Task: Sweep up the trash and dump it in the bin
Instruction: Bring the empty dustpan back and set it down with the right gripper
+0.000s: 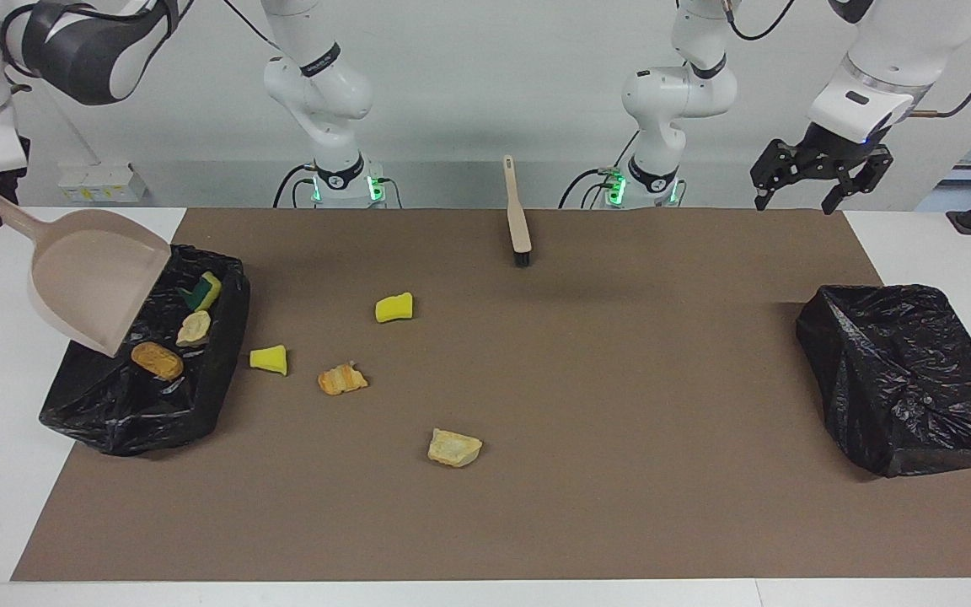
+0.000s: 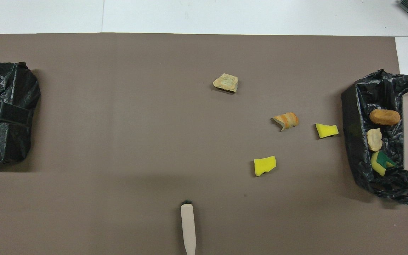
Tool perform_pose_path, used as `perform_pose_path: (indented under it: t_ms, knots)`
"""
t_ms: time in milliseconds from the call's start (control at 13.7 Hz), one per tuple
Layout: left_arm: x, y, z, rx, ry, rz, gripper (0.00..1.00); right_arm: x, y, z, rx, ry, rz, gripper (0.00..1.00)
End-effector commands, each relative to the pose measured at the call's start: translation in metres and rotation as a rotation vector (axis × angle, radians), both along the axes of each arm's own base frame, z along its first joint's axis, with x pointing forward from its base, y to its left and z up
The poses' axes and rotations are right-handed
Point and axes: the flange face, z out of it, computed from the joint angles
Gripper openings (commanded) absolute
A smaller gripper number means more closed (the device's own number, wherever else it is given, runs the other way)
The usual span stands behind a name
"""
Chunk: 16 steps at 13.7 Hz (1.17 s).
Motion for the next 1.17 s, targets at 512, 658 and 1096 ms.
perform_pose_path:
  t_ms: [512, 658, 1096]
  knots:
    - [-0.008, 0.019, 0.004, 0.027, 0.024, 0.024, 1.00, -0.019, 0.212, -0.053, 0.252, -0.037, -0.138, 0.00]
    - [-0.007, 0.019, 0.003, 0.026, 0.024, 0.024, 1.00, -0.019, 0.262, -0.076, 0.317, -0.025, -0.224, 0.00]
    - [-0.008, 0.020, 0.007, 0.026, 0.015, 0.031, 1.00, -0.015, 0.413, -0.143, 0.369, -0.082, -0.575, 0.00]
